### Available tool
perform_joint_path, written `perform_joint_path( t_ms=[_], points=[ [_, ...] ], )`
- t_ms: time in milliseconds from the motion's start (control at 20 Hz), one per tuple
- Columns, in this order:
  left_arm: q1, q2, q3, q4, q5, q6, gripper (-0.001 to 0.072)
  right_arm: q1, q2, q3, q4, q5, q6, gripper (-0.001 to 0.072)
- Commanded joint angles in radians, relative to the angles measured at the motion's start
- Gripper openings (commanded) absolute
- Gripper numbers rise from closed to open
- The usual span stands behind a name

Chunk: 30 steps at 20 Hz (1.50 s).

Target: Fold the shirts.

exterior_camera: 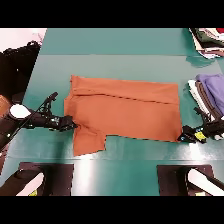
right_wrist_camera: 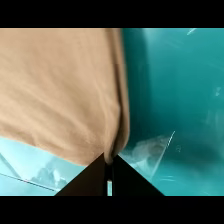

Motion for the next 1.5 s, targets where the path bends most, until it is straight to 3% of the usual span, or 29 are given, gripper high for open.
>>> perform_joint_path(
  t_ms=[0,200,350,450,650,950,1100,1300,1350,1400,1450],
  points=[
    [0.0,0.051,0.004,0.051,-0.057,-0.042,0.0018,0.013,0.016,0.0,-0.013,0.048,0.0,0.002],
    [0.0,0.236,0.004,0.201,-0.227,-0.146,0.0018,-0.045,0.159,0.026,-0.074,0.164,0.0,0.002],
    [0.0,0.356,0.004,0.126,-0.425,-0.219,0.0018,-0.084,0.297,0.082,-0.206,0.274,0.0,0.002],
    [0.0,0.394,0.011,0.057,-0.463,-0.245,0.0019,-0.087,0.35,0.126,-0.21,0.309,0.005,0.0019],
    [0.0,0.314,0.092,0.092,-0.269,-0.206,0.0019,0.003,0.303,0.236,-0.15,0.248,0.046,0.0019],
    [0.0,-0.112,0.309,0.121,0.067,-0.066,0.0021,0.18,-0.045,0.52,-0.132,0.09,0.088,0.002],
    [0.0,-0.328,0.458,0.119,0.13,-0.05,0.0022,0.208,-0.229,0.683,-0.126,0.075,0.092,0.0021],
    [0.0,-0.512,0.614,0.115,0.151,-0.05,0.0023,0.183,-0.411,0.86,0.03,0.07,0.091,0.0022],
    [0.0,-0.53,0.631,0.116,0.164,-0.05,0.0048,0.174,-0.449,0.898,0.068,0.067,0.09,0.003],
    [0.0,-0.534,0.638,0.113,0.182,-0.05,0.0332,0.163,-0.482,0.931,0.097,0.068,0.087,0.0174],
    [0.0,-0.532,0.64,0.112,0.196,-0.052,0.0529,0.149,-0.513,0.96,0.125,0.074,0.086,0.0369]
  ],
)
